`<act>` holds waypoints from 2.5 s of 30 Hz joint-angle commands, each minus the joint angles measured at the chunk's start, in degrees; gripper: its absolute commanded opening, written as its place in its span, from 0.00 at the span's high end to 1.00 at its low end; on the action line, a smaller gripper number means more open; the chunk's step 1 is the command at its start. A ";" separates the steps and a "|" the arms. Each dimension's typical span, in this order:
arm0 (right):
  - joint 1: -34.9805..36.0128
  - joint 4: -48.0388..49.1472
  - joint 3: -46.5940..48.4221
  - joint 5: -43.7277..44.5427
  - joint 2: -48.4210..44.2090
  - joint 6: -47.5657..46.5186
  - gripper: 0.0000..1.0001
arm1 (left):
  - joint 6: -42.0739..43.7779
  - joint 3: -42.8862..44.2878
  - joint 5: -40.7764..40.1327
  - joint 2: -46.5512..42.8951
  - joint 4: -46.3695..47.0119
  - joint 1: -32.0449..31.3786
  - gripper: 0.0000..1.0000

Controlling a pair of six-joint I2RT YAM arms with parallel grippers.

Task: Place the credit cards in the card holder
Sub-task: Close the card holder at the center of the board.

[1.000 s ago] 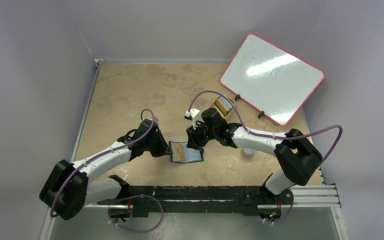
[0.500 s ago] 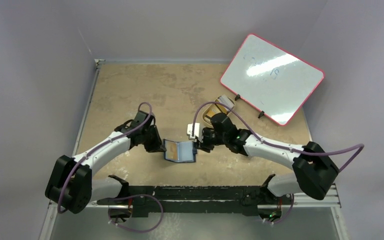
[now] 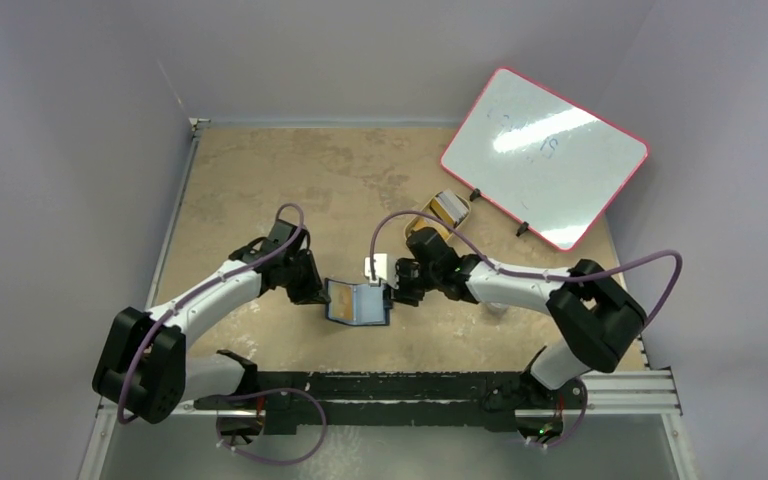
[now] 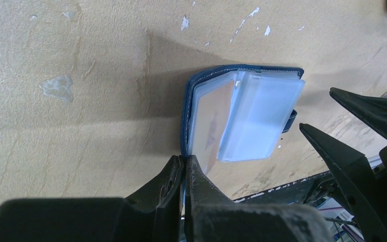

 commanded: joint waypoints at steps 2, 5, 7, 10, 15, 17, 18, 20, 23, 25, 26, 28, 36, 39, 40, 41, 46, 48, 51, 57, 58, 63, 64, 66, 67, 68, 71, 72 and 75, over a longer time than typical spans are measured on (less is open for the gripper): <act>1.02 -1.36 4.46 -1.44 1.53 -2.86 0.50 | -0.11 1.33 -0.92 -1.25 0.32 0.47 1.00; 1.76 -3.25 5.74 -2.65 3.05 -3.62 0.50 | -1.13 0.60 -1.42 -2.01 1.16 0.49 1.00; 2.33 -4.41 6.21 -2.91 3.68 -3.96 0.50 | -1.81 0.28 -1.90 -2.52 1.47 0.53 1.00; 2.99 -5.66 6.60 -3.15 4.48 -4.47 0.50 | -2.68 -0.21 -3.12 -3.54 1.73 0.56 1.00; 3.37 -5.41 7.93 -0.87 6.76 -4.03 0.51 | -3.04 -0.77 -3.31 -4.05 2.22 0.51 1.00; 3.52 -5.59 8.56 -0.57 7.62 -4.03 0.52 | -3.25 -1.03 -3.41 -4.23 2.44 0.56 1.00; 3.64 -5.50 8.78 -0.35 7.90 -4.14 0.53 | -3.37 -1.10 -3.50 -4.29 2.45 0.63 1.00; 3.80 -4.70 8.95 0.46 8.30 -4.04 0.54 | -3.40 -1.17 -3.81 -4.42 2.36 0.65 1.00; 3.87 -2.84 9.18 0.39 8.83 -3.91 0.59 | -3.67 -0.73 -4.75 -4.70 1.82 0.65 1.00; 3.86 0.20 9.02 1.58 8.96 -2.73 0.66 | -3.62 0.09 -6.10 -4.83 0.56 0.80 1.00; 3.86 1.20 8.86 1.88 8.77 -2.07 0.69 | -3.52 0.61 -6.92 -4.83 -0.14 0.88 1.00; 3.86 3.72 8.35 1.50 7.96 -0.85 0.73 | -2.96 1.66 -8.49 -4.77 -1.74 1.15 1.00; 3.78 19.20 0.82 -0.54 5.01 8.90 0.96 | -0.30 6.12 -13.90 -3.39 -7.43 2.78 1.00; 3.77 24.63 -2.10 -0.65 4.25 12.25 0.95 | 0.48 7.35 -15.46 -3.12 -8.88 3.32 1.00; 3.73 26.20 -2.73 -0.95 4.28 13.16 0.94 | 0.54 7.52 -15.31 -3.00 -8.91 3.37 1.00; 3.80 27.61 -3.28 -1.57 4.41 13.69 0.94 | 0.51 7.53 -14.62 -2.92 -8.53 3.33 1.00; 3.86 31.87 -4.00 -3.15 6.39 15.45 0.93 | -1.47 5.20 -2.86 -3.25 0.93 3.38 0.88; 3.82 33.90 -4.59 -4.14 6.94 16.14 0.93 | -3.71 2.68 2.90 -3.22 6.27 3.36 0.82; 3.79 35.59 -5.14 -4.23 7.81 16.29 0.93 | -6.78 -0.84 8.66 -2.36 13.50 3.36 0.79; 3.74 36.42 -5.26 -5.05 9.20 15.80 0.93 | -9.94 -5.99 12.94 -1.26 23.27 3.38 0.78; 3.74 36.61 -5.36 -5.09 9.38 15.69 0.93 | -10.46 -6.57 13.94 -1.00 24.95 3.38 0.78; 3.74 37.18 -5.58 -5.28 10.11 15.27 0.92 | -11.51 -7.66 13.03 -0.76 27.22 3.33 0.78; 3.80 37.20 -5.51 -5.36 10.29 15.15 0.93 | -11.01 -7.53 11.96 -0.76 26.23 3.32 0.79; 3.78 37.11 -5.25 -5.53 10.59 15.15 0.93 | -9.73 -6.96 9.69 -0.64 24.04 3.35 0.80; 3.75 37.09 -5.16 -5.60 10.70 15.05 0.93 | -8.94 -6.47 8.30 -0.63 22.73 3.37 0.80; 3.80 37.13 -5.19 -5.64 10.78 14.99 0.93 | -8.32 -5.96 7.00 -0.58 21.54 3.38 0.81; 3.77 37.26 -5.32 -5.47 10.97 14.81 0.93 | -6.76 -5.04 4.16 0.25 18.97 3.33 0.83; 3.81 37.26 -5.38 -5.42 10.98 14.74 0.92 | -6.53 -4.97 3.84 0.61 18.72 3.30 0.83; 3.78 37.52 -5.58 -5.38 11.19 14.70 0.92 | -5.93 -5.23 2.59 1.29 17.95 3.29 0.83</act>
